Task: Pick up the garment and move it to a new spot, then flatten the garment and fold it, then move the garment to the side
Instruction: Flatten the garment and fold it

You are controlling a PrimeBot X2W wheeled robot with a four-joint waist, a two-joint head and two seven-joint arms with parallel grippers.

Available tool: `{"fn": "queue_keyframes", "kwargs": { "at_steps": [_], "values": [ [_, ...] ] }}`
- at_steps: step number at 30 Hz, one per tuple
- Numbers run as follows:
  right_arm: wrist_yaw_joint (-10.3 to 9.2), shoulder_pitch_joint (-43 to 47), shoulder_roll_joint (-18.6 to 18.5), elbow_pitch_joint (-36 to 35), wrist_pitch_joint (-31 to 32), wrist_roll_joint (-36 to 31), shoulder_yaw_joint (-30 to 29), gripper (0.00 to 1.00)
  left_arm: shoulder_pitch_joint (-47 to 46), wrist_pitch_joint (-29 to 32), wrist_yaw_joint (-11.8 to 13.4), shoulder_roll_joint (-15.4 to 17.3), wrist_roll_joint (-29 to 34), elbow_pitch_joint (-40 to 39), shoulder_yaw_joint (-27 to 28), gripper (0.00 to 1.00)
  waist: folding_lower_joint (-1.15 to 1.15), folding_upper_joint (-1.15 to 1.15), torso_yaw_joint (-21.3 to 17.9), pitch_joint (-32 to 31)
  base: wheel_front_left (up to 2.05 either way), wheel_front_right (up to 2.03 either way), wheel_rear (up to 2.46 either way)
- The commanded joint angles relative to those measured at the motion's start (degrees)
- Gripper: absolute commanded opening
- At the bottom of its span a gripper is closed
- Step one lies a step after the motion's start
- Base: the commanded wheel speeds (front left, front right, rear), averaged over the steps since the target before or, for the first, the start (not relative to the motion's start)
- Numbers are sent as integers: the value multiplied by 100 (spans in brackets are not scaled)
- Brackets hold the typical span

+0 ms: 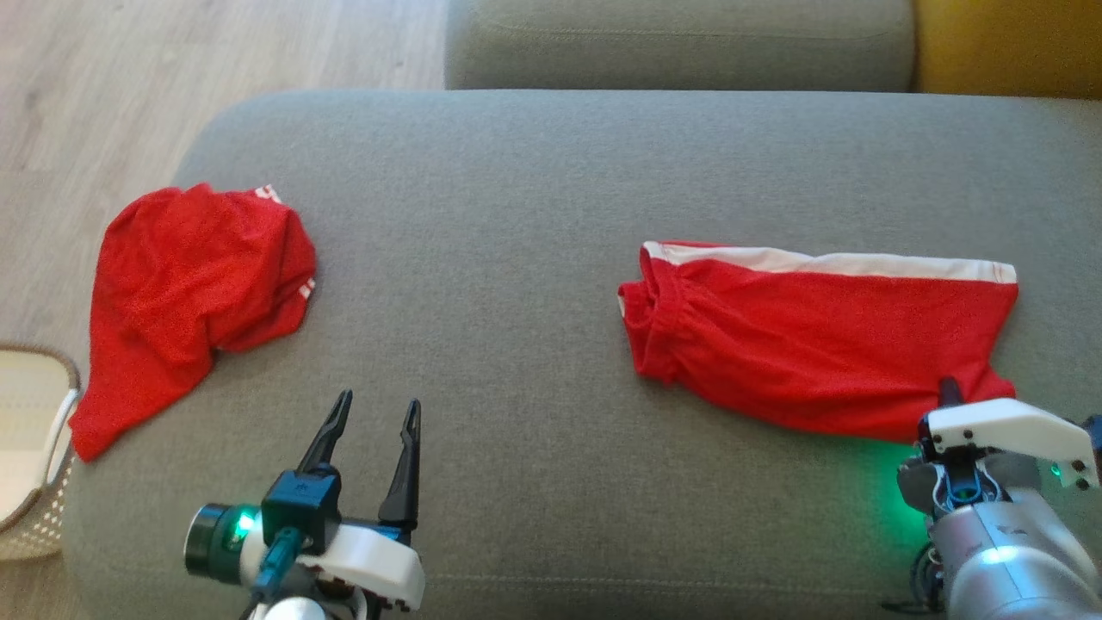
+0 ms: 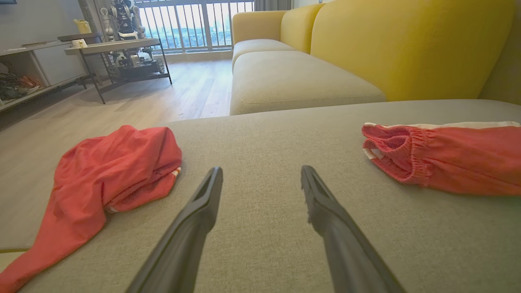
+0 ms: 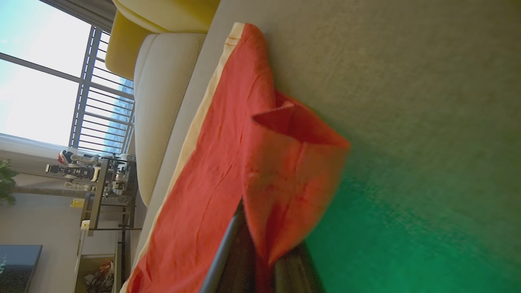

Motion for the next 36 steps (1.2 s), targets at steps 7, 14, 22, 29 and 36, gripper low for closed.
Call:
{"fn": "queue_keyframes", "kwargs": {
  "at_steps": [7,14,22,29,36],
  "values": [
    [-1,-290,50,-128,-281,-746,-151,0,-179,-45,-41,48,25,-219,198,100,1,0,-56,-66,0,0,0],
    [-1,-838,51,-128,-180,-652,570,0,-182,-45,-55,77,24,-168,255,100,1,0,127,-166,0,0,0],
    [-1,-1051,52,-374,211,1347,3121,0,-161,-45,-118,44,-80,-112,316,100,1,0,339,-306,0,0,0],
    [-1,445,52,-1920,-84,3505,6098,0,-63,-45,-112,55,-49,-119,367,100,1,0,434,-340,0,0,0],
    [-1,534,52,-1852,-351,4081,7084,0,-33,-45,-103,46,-38,-139,382,100,1,0,482,-289,0,0,0]
  ]
}}
